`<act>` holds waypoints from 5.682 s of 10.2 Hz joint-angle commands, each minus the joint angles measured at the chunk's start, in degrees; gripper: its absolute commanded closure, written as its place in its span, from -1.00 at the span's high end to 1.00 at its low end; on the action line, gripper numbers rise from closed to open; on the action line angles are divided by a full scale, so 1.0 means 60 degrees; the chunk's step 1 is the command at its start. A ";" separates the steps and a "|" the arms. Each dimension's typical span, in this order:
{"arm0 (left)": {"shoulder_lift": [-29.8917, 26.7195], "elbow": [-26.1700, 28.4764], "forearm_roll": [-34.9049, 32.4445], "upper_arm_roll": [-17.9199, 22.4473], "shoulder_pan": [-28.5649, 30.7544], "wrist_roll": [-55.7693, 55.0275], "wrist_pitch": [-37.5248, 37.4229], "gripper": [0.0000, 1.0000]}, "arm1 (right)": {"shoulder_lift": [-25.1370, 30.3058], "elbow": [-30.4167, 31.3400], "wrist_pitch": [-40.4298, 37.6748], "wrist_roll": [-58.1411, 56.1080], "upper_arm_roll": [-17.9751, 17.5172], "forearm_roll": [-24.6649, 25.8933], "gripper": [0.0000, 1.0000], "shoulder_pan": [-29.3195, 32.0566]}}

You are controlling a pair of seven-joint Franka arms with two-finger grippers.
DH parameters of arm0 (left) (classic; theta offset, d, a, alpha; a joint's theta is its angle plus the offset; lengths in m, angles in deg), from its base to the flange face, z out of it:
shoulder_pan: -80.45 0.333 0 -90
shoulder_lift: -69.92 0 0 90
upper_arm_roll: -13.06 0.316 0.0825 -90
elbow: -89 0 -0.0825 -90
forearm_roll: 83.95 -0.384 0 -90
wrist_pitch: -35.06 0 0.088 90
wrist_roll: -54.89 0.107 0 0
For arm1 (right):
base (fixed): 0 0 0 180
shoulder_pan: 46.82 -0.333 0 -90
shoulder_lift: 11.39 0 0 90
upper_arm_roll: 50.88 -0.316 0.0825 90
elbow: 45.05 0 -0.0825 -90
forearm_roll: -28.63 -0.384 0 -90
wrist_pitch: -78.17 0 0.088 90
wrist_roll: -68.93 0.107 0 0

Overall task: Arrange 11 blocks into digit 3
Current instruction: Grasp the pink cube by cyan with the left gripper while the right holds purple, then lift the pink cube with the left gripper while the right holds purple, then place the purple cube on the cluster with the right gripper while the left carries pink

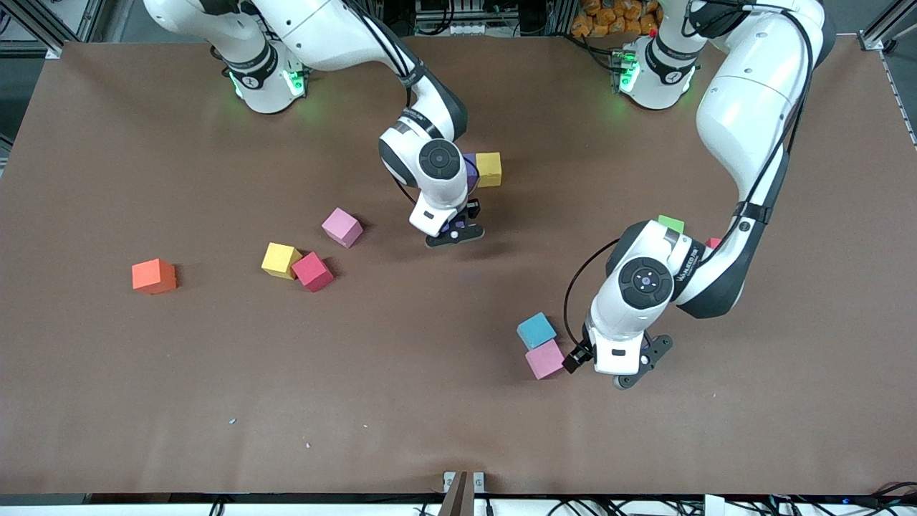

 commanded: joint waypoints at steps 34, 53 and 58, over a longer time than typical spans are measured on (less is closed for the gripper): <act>0.1816 -0.1839 0.0908 0.1276 -0.1895 -0.0580 0.0070 -0.59 | 0.0074 0.0788 0.0018 0.0628 0.0015 -0.0013 -0.47 -0.0004; -0.3981 0.2830 0.2414 -0.0013 0.0623 -0.1285 -0.0403 -1.00 | 0.0908 0.0979 -0.0201 0.0715 0.0015 -0.0101 1.00 0.0054; -0.5376 0.5218 0.3220 -0.0085 0.0741 -0.3152 -0.0111 -1.00 | 0.1977 0.0920 -0.0772 0.0701 0.0015 -0.0131 1.00 0.0623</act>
